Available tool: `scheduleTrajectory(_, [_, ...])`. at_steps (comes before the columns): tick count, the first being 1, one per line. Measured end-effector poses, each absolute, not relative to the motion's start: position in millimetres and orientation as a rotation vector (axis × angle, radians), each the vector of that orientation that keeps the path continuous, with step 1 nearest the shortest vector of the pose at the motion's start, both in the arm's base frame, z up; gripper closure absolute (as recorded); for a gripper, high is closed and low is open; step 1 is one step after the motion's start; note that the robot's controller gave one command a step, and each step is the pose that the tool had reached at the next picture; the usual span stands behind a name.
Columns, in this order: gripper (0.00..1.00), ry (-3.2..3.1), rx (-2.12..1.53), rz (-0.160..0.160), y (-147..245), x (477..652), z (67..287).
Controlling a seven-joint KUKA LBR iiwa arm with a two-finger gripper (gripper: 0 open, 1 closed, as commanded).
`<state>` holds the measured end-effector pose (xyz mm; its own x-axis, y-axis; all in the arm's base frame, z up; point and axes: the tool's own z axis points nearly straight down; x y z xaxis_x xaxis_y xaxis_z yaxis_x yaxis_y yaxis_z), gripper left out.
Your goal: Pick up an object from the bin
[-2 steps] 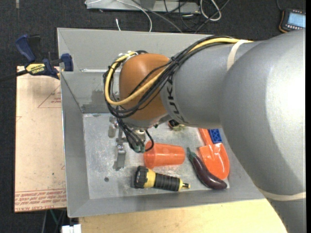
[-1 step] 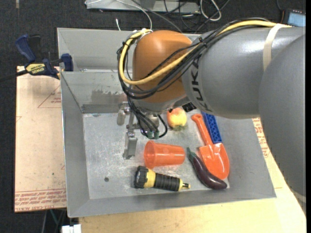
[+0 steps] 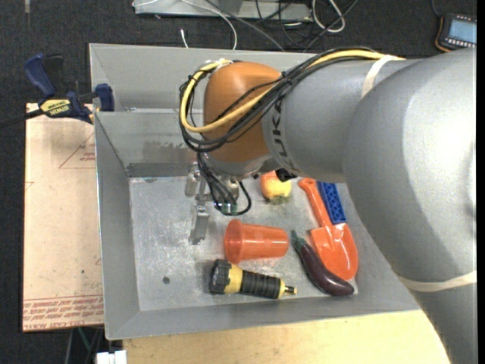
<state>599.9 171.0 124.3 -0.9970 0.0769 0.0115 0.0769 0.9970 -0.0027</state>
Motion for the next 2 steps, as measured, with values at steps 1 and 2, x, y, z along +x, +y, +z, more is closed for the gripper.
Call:
scheduleTrajectory(1, [0.00,-3.159,-0.078,-0.019,187,565.8,203])
scheduleTrajectory(2, [0.00,-3.118,-0.296,0.002,190,578.0,176])
